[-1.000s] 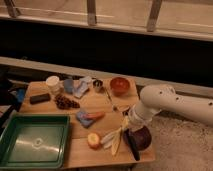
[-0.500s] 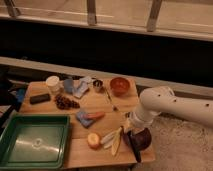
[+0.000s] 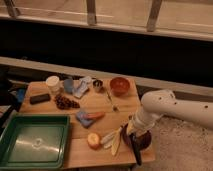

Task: Place brush in purple bowl

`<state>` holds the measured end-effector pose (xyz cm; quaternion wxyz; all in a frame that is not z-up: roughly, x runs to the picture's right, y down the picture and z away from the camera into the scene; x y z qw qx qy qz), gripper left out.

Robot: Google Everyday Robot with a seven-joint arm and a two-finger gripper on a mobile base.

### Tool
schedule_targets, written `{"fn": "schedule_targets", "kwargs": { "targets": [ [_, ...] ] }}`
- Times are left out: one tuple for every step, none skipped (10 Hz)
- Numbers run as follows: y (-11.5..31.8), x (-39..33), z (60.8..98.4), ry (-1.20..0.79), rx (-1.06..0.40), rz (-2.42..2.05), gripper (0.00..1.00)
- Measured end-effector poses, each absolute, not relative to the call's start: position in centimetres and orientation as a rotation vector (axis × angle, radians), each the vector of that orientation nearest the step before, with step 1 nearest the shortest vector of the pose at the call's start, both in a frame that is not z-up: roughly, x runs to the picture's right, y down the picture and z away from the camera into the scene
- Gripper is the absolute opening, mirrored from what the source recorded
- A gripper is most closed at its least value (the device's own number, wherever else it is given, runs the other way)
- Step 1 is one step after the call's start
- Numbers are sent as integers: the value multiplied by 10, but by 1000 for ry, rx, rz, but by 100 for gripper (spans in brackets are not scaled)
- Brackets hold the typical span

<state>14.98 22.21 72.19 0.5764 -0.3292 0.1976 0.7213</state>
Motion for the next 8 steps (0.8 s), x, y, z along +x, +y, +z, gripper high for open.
{"fn": "schedule_targets", "kwargs": {
  "targets": [
    [224, 148, 726, 471, -775, 1686, 4],
    [225, 147, 729, 477, -779, 1684, 11],
    [226, 146, 732, 484, -781, 1680, 25],
    [227, 146, 734, 487, -784, 1679, 33],
    [228, 145, 735, 490, -787, 1677, 43],
    [229, 145, 736, 492, -788, 1675, 52],
    [229, 145, 736, 493, -790, 1674, 64],
    [229, 145, 736, 492, -791, 1673, 72]
  ]
}}
